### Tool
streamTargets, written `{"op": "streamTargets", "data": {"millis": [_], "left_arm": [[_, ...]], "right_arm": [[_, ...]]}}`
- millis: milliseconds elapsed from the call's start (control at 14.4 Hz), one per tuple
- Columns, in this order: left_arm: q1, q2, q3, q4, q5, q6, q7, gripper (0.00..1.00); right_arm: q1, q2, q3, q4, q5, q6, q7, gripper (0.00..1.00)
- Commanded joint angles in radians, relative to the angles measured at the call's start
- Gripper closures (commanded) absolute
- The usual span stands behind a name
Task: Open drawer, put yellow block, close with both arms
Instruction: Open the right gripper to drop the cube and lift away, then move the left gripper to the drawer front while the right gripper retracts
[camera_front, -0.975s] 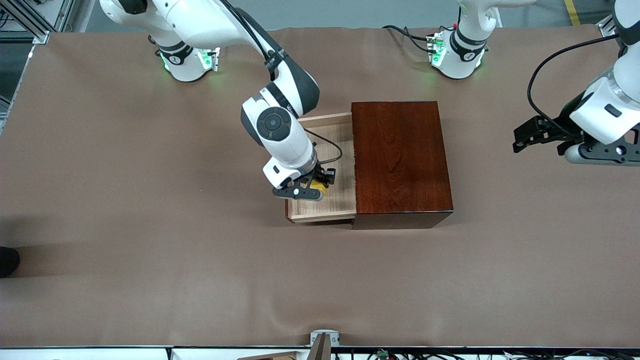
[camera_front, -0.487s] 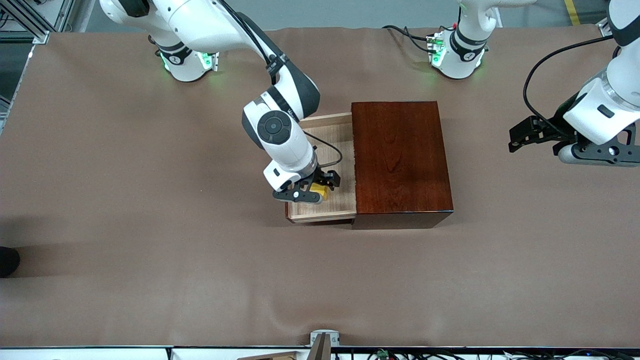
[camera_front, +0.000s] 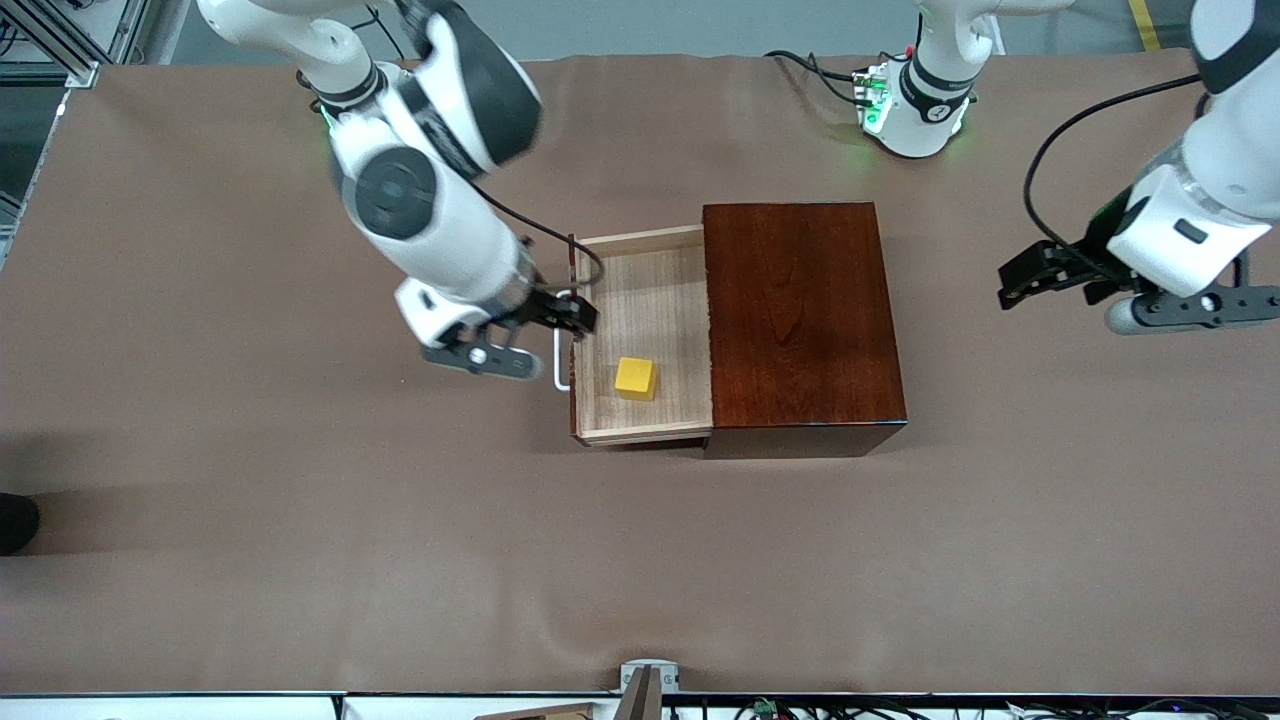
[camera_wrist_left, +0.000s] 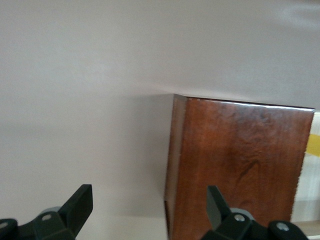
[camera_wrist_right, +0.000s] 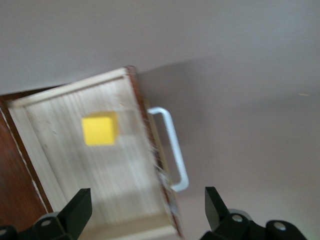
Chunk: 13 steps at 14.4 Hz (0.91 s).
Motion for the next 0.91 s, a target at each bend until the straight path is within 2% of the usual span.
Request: {"op": "streamTargets", "data": {"millis": [0,70,139,348,627,836], "left_arm": [[-0.075,0.037,-0.001,0.016,0.011,0.005,-0.142,0.0],[-0.111,0.068,-0.001,0.042,0.012,0.005,-0.208,0.0],[-0.146,0.101,-0.001,0.07,0.014,0.005,-0.283,0.0],[-0.244,0.178,0.001,0.125,0.017,0.005,-0.484,0.0],[-0.368,0.267,0.002,0.171,0.017,0.095,-0.743,0.0],[-0.477,0.332,0.011,0.177,0.019,0.194,-0.944,0.0]], "right_arm": [[-0.092,-0.131,-0.001,-0.082,-0.107,-0.114,-0.135,0.0],[-0.104,-0.191,-0.002,-0.134,-0.185,-0.12,-0.19,0.0],[-0.148,-0.253,-0.005,-0.201,-0.216,-0.113,-0.264,0.0],[-0.337,-0.384,-0.005,-0.341,-0.224,-0.088,-0.528,0.0],[-0.516,-0.411,-0.005,-0.36,-0.224,-0.087,-0.721,0.0],[-0.566,-0.429,-0.007,-0.353,-0.224,-0.099,-0.736,0.0]]}}
